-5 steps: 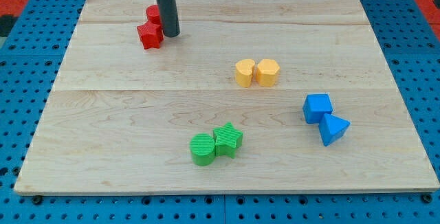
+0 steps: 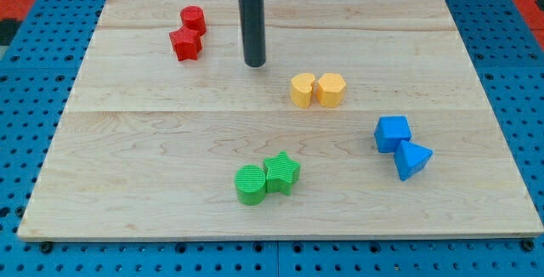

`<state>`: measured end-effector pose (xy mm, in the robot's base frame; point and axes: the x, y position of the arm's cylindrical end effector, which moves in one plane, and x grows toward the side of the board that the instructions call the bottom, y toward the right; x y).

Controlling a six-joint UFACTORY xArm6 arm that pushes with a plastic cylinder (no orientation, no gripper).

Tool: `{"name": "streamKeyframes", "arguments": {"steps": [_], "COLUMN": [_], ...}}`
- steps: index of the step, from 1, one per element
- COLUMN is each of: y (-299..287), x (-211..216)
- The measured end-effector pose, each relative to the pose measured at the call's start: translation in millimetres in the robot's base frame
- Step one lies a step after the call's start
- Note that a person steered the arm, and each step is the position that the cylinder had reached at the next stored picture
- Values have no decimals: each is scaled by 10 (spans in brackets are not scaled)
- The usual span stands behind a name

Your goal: Push the yellow blocks towards the red star

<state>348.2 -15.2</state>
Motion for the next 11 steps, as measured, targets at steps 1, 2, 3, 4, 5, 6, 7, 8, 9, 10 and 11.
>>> {"name": "streamKeyframes", "arguments": {"steps": [1, 2, 3, 4, 5, 6, 7, 8, 9, 10, 11], "y": [460, 478, 643, 1378, 1694, 1344, 491, -298, -745, -813, -1386], "x": [-109, -110, -107, -208, 239, 700, 683, 494, 405, 432, 286]}}
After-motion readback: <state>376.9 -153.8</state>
